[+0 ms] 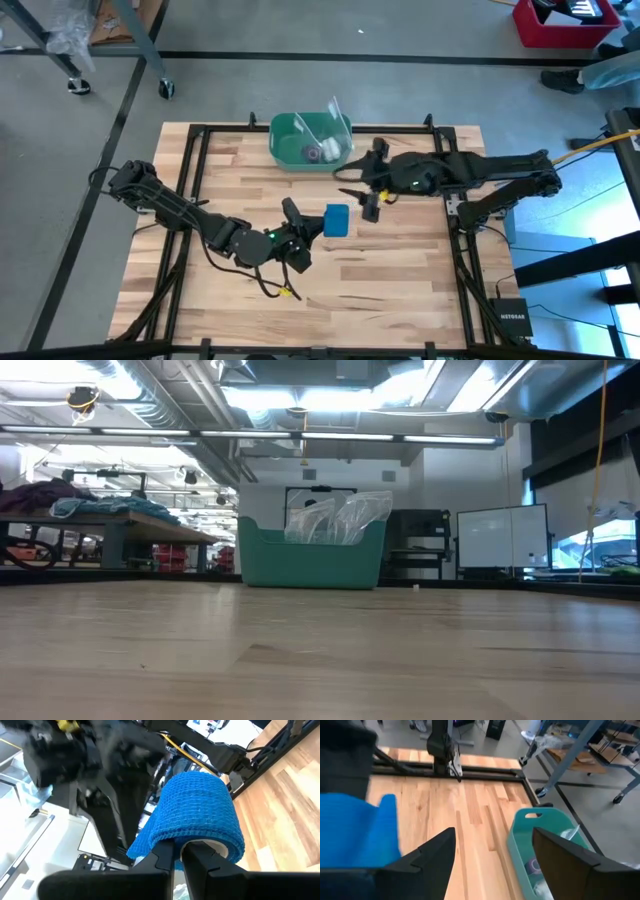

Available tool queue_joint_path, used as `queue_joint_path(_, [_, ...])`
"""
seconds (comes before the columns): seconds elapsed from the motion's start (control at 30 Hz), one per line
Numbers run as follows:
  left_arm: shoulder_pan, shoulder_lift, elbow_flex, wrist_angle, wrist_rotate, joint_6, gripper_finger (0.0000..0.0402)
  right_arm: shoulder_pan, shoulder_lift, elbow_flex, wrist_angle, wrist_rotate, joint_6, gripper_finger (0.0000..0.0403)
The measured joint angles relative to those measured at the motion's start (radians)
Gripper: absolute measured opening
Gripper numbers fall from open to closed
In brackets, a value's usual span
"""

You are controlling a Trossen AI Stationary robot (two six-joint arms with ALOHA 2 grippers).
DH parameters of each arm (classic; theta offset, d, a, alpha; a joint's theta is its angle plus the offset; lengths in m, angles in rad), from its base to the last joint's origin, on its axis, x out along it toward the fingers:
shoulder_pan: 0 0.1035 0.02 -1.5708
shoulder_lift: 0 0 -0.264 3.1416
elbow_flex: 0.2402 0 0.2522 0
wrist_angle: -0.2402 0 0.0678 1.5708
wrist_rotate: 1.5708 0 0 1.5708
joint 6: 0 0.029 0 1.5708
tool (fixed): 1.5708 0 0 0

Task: Roll bandage
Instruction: Roll the blue bandage

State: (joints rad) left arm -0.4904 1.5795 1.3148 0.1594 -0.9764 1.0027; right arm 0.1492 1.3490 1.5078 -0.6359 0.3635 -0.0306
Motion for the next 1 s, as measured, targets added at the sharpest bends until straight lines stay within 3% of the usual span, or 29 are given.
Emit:
queue_joint_path(0.3, [-0.006,0.0,0.0,0.005,0.037,-0.052,0.0015,0.002,-0.137,-0.023,-0.133,-0.056,-0.034,0.0264])
queue_joint_path(0.4, [-0.006,0.0,0.0,0.02,0.057,-0.089,0.0015,0.035,-0.171,-0.111,-0.077,-0.057,-0.086,0.0264])
queue_joint_path(0.53, [-0.006,-0.037,0.013,0.019,0.087,-0.242,0.0015,0.096,-0.21,-0.284,0.068,0.019,-0.166,0.0264])
queue_joint_path(0.73, [0.012,-0.19,0.031,-0.141,0.362,-0.634,0.0015,0.191,-0.218,-0.464,0.391,0.165,-0.298,0.0264])
queue_joint_path(0.9, [0.071,-0.269,0.03,-0.227,0.644,-0.892,0.0015,0.22,-0.169,-0.487,0.62,0.176,-0.423,0.0264])
queue_joint_path(1.0, [0.093,-0.278,0.03,-0.251,0.696,-0.946,0.0015,0.217,-0.143,-0.487,0.735,0.155,-0.422,0.0264])
